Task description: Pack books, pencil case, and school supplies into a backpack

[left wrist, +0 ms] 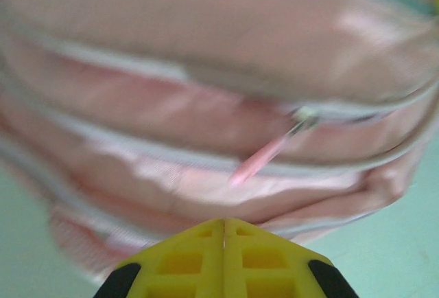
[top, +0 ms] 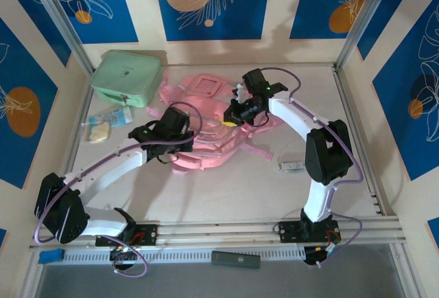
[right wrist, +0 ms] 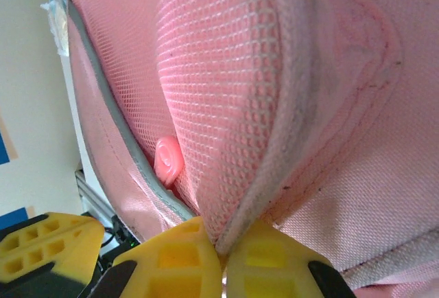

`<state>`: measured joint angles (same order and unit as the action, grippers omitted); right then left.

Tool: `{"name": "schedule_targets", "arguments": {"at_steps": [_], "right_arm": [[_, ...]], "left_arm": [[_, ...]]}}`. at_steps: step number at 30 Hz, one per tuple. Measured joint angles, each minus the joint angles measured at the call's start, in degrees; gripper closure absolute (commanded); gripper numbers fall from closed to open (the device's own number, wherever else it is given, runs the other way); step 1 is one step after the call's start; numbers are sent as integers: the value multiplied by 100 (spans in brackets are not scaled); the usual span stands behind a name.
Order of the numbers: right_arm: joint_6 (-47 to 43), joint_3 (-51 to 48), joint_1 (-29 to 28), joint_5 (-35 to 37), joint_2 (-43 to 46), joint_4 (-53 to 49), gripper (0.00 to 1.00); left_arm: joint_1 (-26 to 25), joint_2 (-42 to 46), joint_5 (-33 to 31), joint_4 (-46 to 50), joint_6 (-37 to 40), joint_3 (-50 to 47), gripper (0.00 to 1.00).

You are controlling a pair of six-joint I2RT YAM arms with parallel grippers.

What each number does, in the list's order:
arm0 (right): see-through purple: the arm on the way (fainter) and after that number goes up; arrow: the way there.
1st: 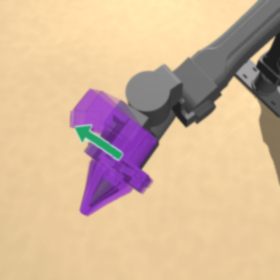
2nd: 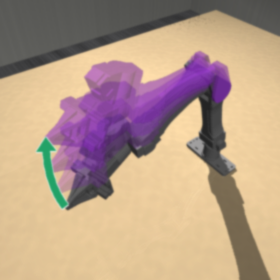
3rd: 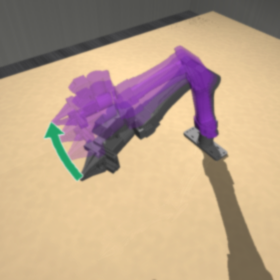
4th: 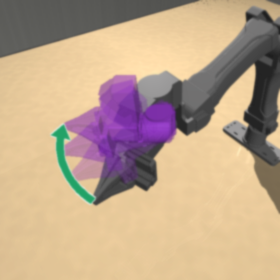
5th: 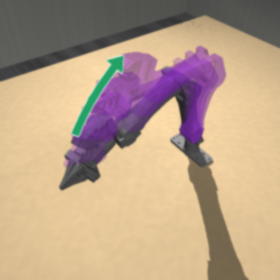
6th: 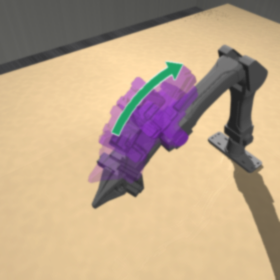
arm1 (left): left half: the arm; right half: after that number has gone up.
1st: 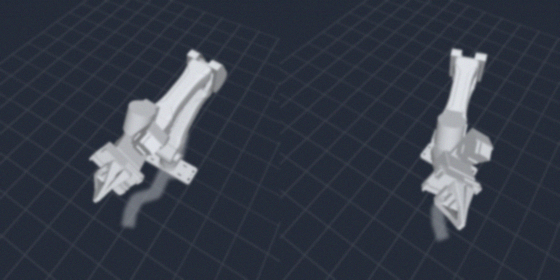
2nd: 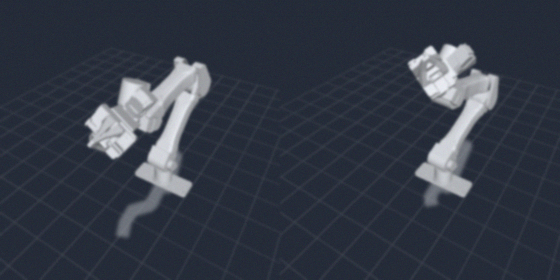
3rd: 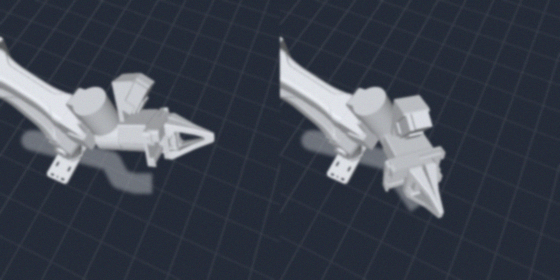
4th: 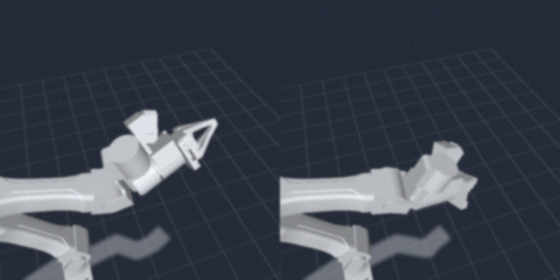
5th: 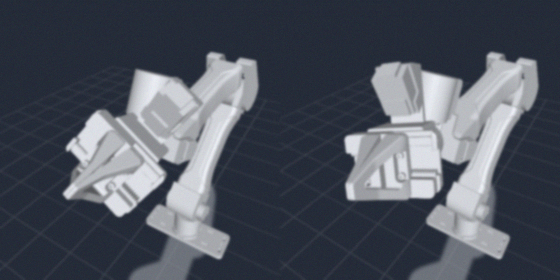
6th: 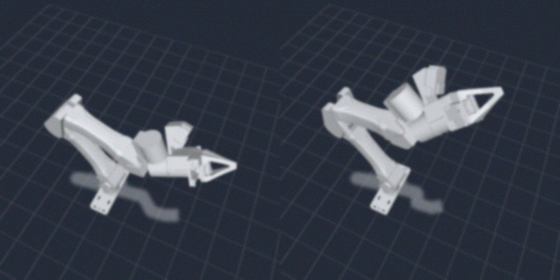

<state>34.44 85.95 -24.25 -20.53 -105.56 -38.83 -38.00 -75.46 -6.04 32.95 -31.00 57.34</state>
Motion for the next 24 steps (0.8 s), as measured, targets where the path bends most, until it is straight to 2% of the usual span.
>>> {"name": "schedule_targets", "arguments": {"at_steps": [4, 8, 9, 10, 12, 18, 24], "right_arm": [[179, -136, 61, 168, 24, 188, 80], [498, -483, 83, 210, 247, 527, 67], [584, -560, 63, 234, 319, 597, 64], [671, -651, 50, 260, 409, 673, 61], [885, -866, -11, 302, 634, 828, 55], [1703, -1360, -264, 437, 1091, 1248, 45], [2352, -1829, -459, 634, 1158, 1563, 44]], "left_arm": [[35, -31, 149, 184, 83, -129, 100], [35, -90, 280, -33, 157, -181, 100], [35, -125, 282, -76, 192, -181, 98], [35, -149, 289, -109, 232, -181, 89], [35, -153, 310, -238, 393, -192, 81], [114, -299, 398, -522, 1180, -98, 67], [225, -835, 678, -634, 1884, 57, 54]]}}
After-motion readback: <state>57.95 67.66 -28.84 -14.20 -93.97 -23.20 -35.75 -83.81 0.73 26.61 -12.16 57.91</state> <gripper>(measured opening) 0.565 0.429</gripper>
